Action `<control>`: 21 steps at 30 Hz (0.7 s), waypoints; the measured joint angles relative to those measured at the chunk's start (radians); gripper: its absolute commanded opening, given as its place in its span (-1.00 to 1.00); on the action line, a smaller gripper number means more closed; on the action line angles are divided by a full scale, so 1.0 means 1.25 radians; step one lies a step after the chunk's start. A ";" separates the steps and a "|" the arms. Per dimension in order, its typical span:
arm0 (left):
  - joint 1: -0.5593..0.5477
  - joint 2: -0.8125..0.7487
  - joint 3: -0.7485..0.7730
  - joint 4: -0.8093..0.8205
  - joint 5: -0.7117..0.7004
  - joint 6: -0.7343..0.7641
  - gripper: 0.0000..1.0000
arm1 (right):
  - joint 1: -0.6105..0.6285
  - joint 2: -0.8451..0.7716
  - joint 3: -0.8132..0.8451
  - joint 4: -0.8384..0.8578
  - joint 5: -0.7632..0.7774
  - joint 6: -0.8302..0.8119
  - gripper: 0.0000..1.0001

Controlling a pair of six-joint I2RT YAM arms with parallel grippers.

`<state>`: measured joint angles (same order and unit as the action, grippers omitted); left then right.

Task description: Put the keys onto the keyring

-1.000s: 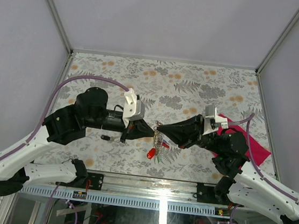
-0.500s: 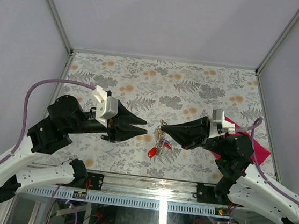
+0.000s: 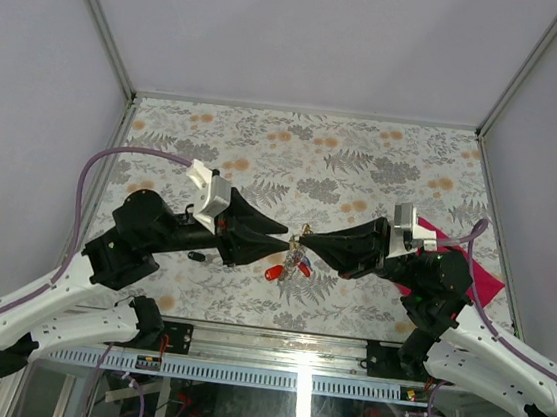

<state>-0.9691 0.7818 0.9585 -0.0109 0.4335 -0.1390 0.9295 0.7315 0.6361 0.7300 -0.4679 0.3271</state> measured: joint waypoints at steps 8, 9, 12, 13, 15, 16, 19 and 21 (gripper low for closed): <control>0.000 0.003 0.000 0.046 0.009 -0.016 -0.48 | 0.000 0.000 0.000 0.000 -0.019 -0.003 -1.00; 0.000 0.006 0.000 0.051 0.012 -0.017 -0.48 | 0.000 0.000 0.000 0.000 -0.019 -0.003 -1.00; 0.000 0.015 0.000 0.055 0.020 -0.019 -0.49 | 0.000 0.000 0.000 0.000 -0.020 -0.003 -1.00; 0.000 0.017 0.000 0.056 0.024 -0.020 -0.49 | 0.000 0.000 0.000 0.000 -0.021 -0.003 -1.00; 0.000 0.024 0.000 0.057 0.030 -0.020 -0.53 | 0.000 0.000 0.000 0.000 -0.024 -0.003 -1.00; 0.000 0.027 0.000 0.057 0.033 -0.020 -0.59 | 0.000 0.000 0.000 0.000 -0.025 -0.003 -1.00; 0.000 0.034 0.000 0.057 0.041 -0.023 -0.74 | 0.000 0.000 0.000 0.000 -0.025 -0.004 -1.00; 0.000 0.038 0.000 0.057 0.046 -0.025 -0.76 | 0.000 0.000 0.000 0.000 -0.025 -0.003 -1.00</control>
<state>-0.9691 0.8295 0.9585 0.0608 0.4911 -0.1699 0.9295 0.7315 0.6365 0.7300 -0.4992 0.3229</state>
